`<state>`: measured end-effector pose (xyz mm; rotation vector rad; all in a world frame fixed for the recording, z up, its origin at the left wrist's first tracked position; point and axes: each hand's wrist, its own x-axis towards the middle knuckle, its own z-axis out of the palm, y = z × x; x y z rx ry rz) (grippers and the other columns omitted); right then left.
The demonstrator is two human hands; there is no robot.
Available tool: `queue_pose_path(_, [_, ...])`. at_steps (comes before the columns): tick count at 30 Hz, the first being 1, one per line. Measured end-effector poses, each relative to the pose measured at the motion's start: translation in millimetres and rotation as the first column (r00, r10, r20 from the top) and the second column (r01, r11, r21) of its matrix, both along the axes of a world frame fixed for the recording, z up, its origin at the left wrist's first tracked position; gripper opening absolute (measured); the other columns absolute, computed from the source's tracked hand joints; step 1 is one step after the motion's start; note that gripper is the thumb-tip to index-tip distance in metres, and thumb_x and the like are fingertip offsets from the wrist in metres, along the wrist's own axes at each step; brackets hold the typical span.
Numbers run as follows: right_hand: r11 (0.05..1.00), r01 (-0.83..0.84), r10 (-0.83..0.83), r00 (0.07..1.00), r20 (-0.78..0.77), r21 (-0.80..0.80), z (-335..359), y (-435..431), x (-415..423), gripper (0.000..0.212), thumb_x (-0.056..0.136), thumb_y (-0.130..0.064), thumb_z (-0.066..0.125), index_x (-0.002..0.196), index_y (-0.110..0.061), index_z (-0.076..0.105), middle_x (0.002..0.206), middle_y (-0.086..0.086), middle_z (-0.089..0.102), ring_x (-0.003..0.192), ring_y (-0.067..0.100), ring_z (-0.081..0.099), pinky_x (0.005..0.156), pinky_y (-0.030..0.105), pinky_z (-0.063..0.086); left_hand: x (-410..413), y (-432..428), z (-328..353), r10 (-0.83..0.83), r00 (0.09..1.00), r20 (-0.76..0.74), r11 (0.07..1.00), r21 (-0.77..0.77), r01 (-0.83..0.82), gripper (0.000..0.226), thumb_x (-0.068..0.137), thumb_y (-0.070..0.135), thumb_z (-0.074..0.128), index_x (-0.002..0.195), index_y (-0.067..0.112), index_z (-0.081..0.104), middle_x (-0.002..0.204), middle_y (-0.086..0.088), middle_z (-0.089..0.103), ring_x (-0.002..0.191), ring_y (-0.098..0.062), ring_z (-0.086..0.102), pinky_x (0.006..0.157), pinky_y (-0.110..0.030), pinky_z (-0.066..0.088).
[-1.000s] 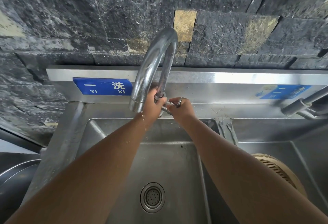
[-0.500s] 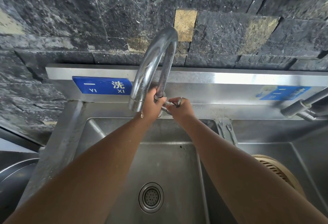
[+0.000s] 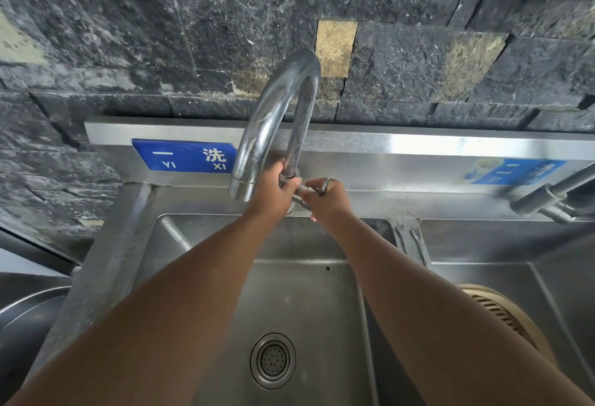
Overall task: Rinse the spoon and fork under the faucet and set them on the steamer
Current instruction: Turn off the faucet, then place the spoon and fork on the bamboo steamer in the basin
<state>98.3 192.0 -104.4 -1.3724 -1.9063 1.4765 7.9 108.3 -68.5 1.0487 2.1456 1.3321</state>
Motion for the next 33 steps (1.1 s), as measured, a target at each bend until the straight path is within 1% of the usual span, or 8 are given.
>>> queue_pose_path(6, [1.000,0.013,-0.013,1.000,0.002,-0.023,0.0,-0.9,-0.6,0.034,0.085,-0.032,0.076,0.112,-0.012,0.069,0.084,0.004,0.069,0.078,0.022,0.065,0.079,0.049,0.060,-2.2,1.3,-4.6,0.012,0.999,-0.029,1.000,-0.018,-0.012,0.018,0.092,0.015,0.063,0.109,0.010,0.063,0.089,-0.006,0.066,0.075,-0.015,0.061,0.065,-0.022,0.047])
queue_pose_path(11, [0.999,0.017,-0.017,1.000,-0.005,-0.042,4.6,-2.0,0.1,0.032,0.085,-0.030,0.076,0.110,-0.012,0.067,0.074,-0.004,0.064,0.064,0.013,0.059,0.061,0.031,0.052,-3.3,0.4,-3.5,0.018,1.000,-0.003,0.998,-0.055,-0.018,0.021,0.091,0.018,0.064,0.111,0.014,0.062,0.092,-0.002,0.068,0.079,-0.014,0.063,0.063,-0.018,0.045])
queue_pose_path(15, [0.989,0.029,-0.041,0.996,-0.077,-0.145,11.1,-7.7,5.6,0.065,0.082,-0.026,0.080,0.134,-0.004,0.047,0.113,0.012,0.066,0.104,0.029,0.068,0.094,0.040,0.053,6.4,2.4,1.6,0.077,0.997,0.011,0.992,-0.098,-0.076,0.037,0.089,0.019,0.067,0.123,0.014,0.055,0.108,-0.004,0.066,0.091,-0.018,0.063,0.075,-0.022,0.046])
queue_pose_path(19, [0.997,0.030,-0.028,0.999,0.030,-0.074,25.1,-21.1,40.1,0.095,0.076,-0.029,0.084,0.149,-0.009,0.027,0.139,0.012,0.052,0.121,0.028,0.057,0.100,0.039,0.048,29.5,-14.9,5.4,0.184,0.977,0.108,0.981,-0.076,-0.176,0.059,0.087,0.025,0.072,0.136,0.013,0.040,0.101,0.013,0.059,0.067,0.010,0.049,0.052,-0.003,0.040])
queue_pose_path(22, [0.996,0.059,-0.055,0.996,0.069,-0.061,33.1,-36.7,87.4,0.078,0.076,-0.024,0.084,0.141,-0.013,0.041,0.127,0.009,0.060,0.105,0.022,0.062,0.094,0.039,0.053,56.3,-39.0,3.4,0.187,0.973,0.133,0.976,-0.136,-0.169,0.050,0.088,0.022,0.069,0.131,0.009,0.048,0.112,0.000,0.066,0.096,-0.017,0.066,0.081,-0.028,0.053])
queue_pose_path(25, [0.994,0.093,-0.085,0.987,0.137,-0.051,40.2,-48.7,139.2,0.047,0.081,-0.018,0.077,0.123,-0.010,0.058,0.107,0.009,0.066,0.096,0.026,0.065,0.091,0.043,0.055,96.9,-59.9,-0.9,0.096,0.981,0.171,0.952,-0.304,-0.040,0.059,0.088,0.025,0.068,0.139,0.006,0.045,0.133,-0.017,0.060,0.119,-0.031,0.058,0.100,-0.038,0.046])
queue_pose_path(30, [0.978,0.136,-0.134,0.991,0.024,-0.161,37.7,-80.8,226.0,0.015,0.089,0.002,0.062,0.103,-0.004,0.064,0.071,0.007,0.065,0.057,0.020,0.060,0.056,0.034,0.053,186.2,-89.9,-5.9,-0.089,0.970,0.226,0.905,-0.388,0.174,0.069,0.087,0.029,0.068,0.145,0.005,0.037,0.137,-0.018,0.054,0.113,-0.034,0.061,0.096,-0.045,0.051])
queue_pose_path(33, [0.986,0.160,-0.157,0.986,0.054,-0.051,30.3,-77.8,269.4,0.007,0.091,-0.011,0.063,0.095,-0.013,0.069,0.065,0.002,0.068,0.045,0.005,0.059,0.043,0.022,0.048,243.7,-97.2,-19.1,-0.103,0.953,0.285,0.879,-0.423,0.221,0.074,0.086,0.031,0.067,0.148,0.010,0.032,0.140,-0.014,0.050,0.119,-0.030,0.057,0.100,-0.044,0.049])
